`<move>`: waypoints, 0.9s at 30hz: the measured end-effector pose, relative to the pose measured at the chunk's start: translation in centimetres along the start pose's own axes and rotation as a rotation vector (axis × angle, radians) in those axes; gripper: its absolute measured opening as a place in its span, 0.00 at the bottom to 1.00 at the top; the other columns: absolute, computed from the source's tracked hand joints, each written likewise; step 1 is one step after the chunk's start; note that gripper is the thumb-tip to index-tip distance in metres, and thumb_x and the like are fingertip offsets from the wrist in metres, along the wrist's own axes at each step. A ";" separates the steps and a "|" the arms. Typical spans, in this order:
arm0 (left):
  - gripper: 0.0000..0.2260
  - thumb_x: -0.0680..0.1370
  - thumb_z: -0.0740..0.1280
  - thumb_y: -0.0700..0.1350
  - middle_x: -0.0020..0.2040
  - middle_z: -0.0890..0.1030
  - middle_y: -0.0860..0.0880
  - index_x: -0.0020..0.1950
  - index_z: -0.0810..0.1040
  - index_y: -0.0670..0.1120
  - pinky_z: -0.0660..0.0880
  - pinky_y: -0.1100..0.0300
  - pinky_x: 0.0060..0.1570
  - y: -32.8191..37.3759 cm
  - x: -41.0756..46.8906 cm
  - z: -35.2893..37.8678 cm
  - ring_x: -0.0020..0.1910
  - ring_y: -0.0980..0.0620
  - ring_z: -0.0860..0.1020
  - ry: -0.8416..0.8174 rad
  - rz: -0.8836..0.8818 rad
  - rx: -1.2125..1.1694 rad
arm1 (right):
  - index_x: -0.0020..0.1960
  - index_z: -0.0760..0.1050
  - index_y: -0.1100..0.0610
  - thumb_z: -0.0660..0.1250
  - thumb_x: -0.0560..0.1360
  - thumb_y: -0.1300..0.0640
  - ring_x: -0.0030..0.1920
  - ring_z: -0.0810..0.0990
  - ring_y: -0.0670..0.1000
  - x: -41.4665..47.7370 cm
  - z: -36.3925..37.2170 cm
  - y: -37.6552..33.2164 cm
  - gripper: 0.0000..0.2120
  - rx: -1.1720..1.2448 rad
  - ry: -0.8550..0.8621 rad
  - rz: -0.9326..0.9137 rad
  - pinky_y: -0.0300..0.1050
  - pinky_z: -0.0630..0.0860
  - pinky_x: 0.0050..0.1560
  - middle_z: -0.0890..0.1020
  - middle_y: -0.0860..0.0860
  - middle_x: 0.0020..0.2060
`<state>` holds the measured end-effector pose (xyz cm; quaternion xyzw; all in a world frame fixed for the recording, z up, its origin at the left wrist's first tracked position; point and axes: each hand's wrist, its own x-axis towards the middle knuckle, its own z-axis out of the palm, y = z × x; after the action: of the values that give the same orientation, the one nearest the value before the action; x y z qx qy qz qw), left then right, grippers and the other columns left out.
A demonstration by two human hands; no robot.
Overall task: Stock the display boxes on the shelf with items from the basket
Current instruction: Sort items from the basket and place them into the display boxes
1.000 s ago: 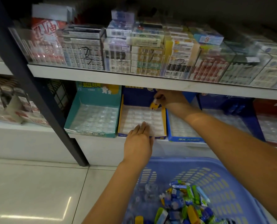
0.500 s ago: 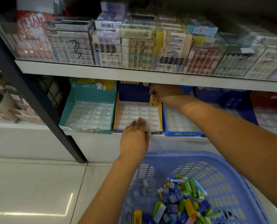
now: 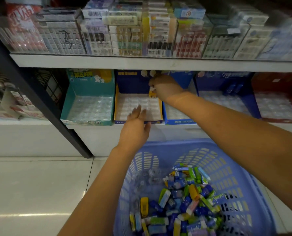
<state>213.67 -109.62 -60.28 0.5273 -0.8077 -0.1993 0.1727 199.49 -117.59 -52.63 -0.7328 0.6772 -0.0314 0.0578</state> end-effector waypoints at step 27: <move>0.13 0.82 0.58 0.47 0.49 0.78 0.35 0.53 0.74 0.37 0.72 0.47 0.50 -2.9 -12.3 22.7 0.52 0.38 0.77 -0.600 -0.601 -0.202 | 0.68 0.66 0.65 0.64 0.76 0.66 0.57 0.75 0.61 -20.8 27.0 6.0 0.21 -0.094 -0.650 0.044 0.51 0.74 0.46 0.61 0.62 0.71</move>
<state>209.54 -96.20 -82.15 0.6382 -0.6093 -0.4630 -0.0846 195.23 -96.18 -79.51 -0.6914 0.6399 0.2366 0.2377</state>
